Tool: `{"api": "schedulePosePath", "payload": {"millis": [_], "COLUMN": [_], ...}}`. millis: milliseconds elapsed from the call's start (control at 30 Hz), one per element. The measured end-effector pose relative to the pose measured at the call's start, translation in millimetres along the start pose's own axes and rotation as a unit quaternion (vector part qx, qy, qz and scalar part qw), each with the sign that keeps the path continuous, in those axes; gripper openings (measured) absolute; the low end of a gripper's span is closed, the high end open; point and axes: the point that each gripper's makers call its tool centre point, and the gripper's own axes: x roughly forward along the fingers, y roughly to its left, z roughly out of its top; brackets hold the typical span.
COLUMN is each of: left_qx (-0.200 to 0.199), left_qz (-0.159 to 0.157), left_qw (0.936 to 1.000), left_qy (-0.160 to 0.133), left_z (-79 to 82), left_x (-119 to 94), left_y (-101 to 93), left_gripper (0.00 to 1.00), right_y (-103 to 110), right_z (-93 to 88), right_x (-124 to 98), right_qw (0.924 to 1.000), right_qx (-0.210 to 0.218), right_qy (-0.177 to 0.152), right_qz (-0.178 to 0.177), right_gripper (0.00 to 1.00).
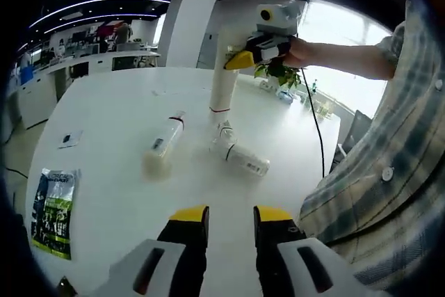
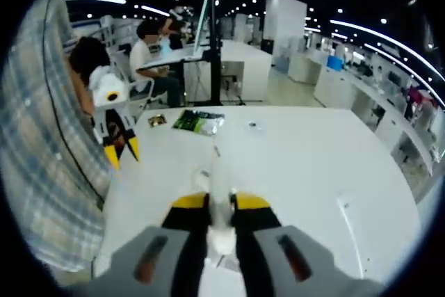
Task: Arrange the skincare products in the storage area until every visible bottle or jar stands upright without overlapping.
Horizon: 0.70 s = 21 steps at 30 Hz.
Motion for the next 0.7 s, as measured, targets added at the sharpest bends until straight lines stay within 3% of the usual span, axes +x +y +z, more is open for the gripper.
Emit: {"api": "schedulePosePath", "payload": {"millis": [267, 700], "left_qx": [0.005, -0.003], "left_qz": [-0.002, 0.009], "left_qw": [0.9999, 0.9999], "left_qy": [0.009, 0.005], "left_z": [-5.2, 1.6], "left_x": [0.0, -3.3], "left_y": [-3.9, 1.7], "left_gripper": [0.26, 0.25], "right_y": [-15.5, -38.9], "right_z": [-7.2, -10.2], "right_x": [-2.1, -0.5], "right_qw": [0.9999, 0.9995], "right_qx": [0.005, 0.012], "right_qy": [0.005, 0.006], "right_qz": [-0.01, -0.029], "right_gripper": [0.12, 0.12]}}
